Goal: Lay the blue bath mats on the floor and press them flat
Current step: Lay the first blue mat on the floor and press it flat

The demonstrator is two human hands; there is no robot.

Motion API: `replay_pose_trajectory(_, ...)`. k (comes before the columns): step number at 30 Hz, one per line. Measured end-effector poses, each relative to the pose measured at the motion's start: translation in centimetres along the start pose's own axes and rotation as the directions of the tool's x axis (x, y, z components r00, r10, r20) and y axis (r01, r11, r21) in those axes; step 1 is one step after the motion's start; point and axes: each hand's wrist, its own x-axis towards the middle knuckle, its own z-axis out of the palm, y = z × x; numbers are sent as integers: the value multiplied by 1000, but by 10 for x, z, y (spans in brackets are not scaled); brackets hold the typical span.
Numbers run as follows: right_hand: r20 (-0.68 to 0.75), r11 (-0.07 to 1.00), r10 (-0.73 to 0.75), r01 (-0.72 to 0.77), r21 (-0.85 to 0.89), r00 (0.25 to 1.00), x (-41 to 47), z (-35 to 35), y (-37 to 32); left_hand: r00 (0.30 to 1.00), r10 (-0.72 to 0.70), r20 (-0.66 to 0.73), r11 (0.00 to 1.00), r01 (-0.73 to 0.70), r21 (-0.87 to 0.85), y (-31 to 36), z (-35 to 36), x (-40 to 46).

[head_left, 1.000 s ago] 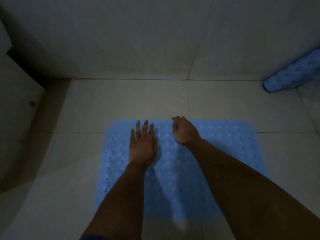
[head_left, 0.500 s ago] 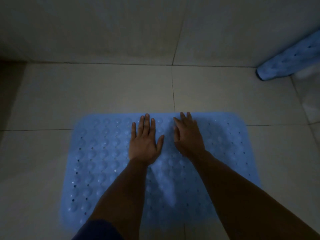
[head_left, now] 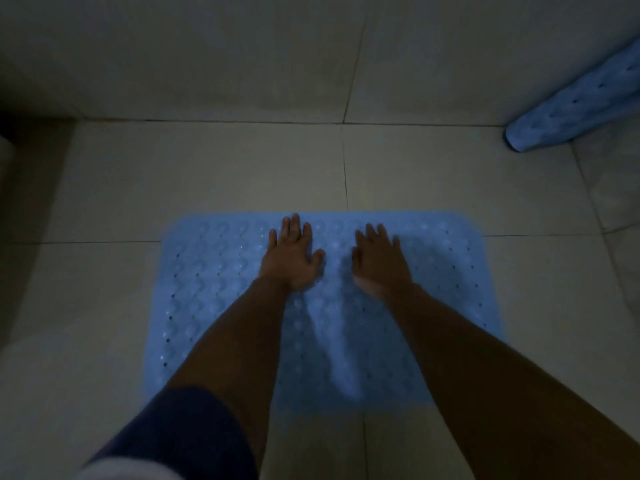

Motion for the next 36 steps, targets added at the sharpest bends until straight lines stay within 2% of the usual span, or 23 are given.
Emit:
replay_pose_trajectory(5, -67, 995, -101, 100, -18, 993, 18, -2, -32, 980, -111, -165, 993, 117, 23, -4, -8, -15)
replay_pose_trajectory(10, -121, 993, -121, 119, -25, 985, 20, 48, -35, 945, -70, -318, 995, 87, 40, -4, 14, -16)
replay_pose_trajectory(13, -193, 989, -141, 129, -74, 971, 15, 64, -29, 939, -73, -336, 995, 92, 40, -6, 25, -14)
replay_pose_trajectory(19, -295, 986, -160, 169, 4, 942, 13, 65, -24, 936, -65, -347, 992, 99, 82, -10, 29, -12)
replay_pose_trajectory(24, -325, 981, -170, 190, 31, 930, 14, 68, -22, 926, -59, -373, 989, 105, 105, -12, 24, -7)
replay_pose_trajectory(31, -289, 978, -189, 205, 27, 939, 18, 69, -20, 925, -41, -378, 993, 81, 91, -2, 27, -17)
replay_pose_trajectory(34, -182, 979, -171, 188, 80, 968, 16, 59, -23, 934, -21, -356, 990, 69, 121, -1, 25, -34)
replay_pose_trajectory(36, -43, 967, -174, 179, 183, 984, 19, 35, -21, 936, -8, -352, 986, 67, 155, 1, 17, -46)
